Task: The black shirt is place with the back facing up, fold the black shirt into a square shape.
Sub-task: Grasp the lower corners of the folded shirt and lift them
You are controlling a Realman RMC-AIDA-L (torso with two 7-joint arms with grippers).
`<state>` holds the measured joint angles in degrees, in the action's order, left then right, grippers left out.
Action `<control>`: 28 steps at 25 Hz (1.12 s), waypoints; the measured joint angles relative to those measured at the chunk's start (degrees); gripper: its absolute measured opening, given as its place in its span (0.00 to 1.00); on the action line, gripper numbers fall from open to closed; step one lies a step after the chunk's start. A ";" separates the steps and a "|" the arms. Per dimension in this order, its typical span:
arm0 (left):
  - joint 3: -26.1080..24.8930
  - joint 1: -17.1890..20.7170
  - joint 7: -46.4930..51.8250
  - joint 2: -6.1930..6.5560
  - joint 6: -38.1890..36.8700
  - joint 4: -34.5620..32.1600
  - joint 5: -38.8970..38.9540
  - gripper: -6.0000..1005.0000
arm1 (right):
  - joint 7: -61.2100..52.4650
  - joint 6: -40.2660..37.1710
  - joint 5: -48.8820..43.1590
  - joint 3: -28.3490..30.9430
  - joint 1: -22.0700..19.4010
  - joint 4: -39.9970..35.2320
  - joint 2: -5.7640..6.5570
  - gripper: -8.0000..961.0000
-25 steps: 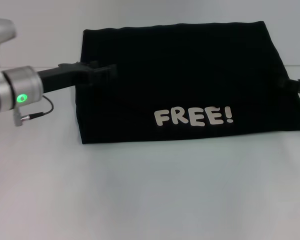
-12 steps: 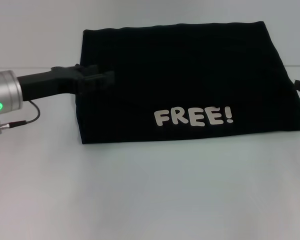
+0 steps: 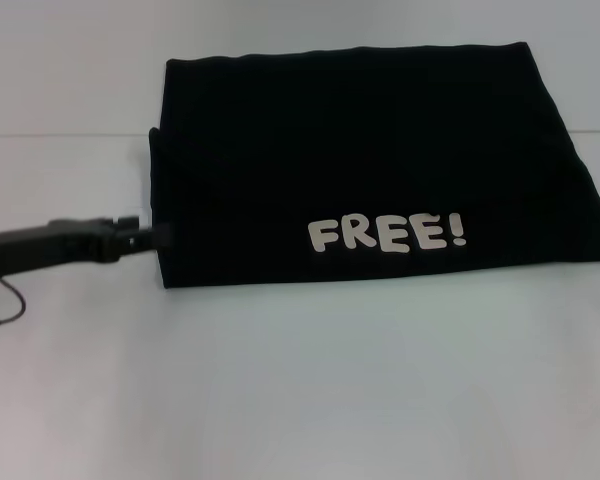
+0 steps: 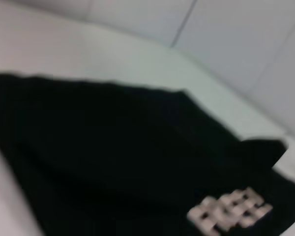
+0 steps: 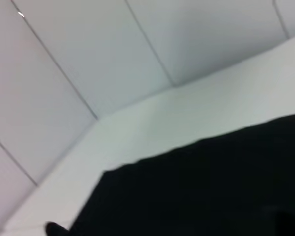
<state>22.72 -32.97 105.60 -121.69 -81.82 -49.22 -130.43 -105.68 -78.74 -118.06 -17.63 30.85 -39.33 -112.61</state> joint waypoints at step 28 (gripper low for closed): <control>9.22 -4.16 0.67 -0.57 20.18 10.95 -5.97 0.64 | -3.94 0.48 0.17 0.76 0.79 0.08 0.51 0.87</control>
<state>31.94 -37.12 106.26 -122.26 -61.64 -38.27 -136.40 -109.62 -78.26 -117.89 -16.88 31.64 -39.25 -112.10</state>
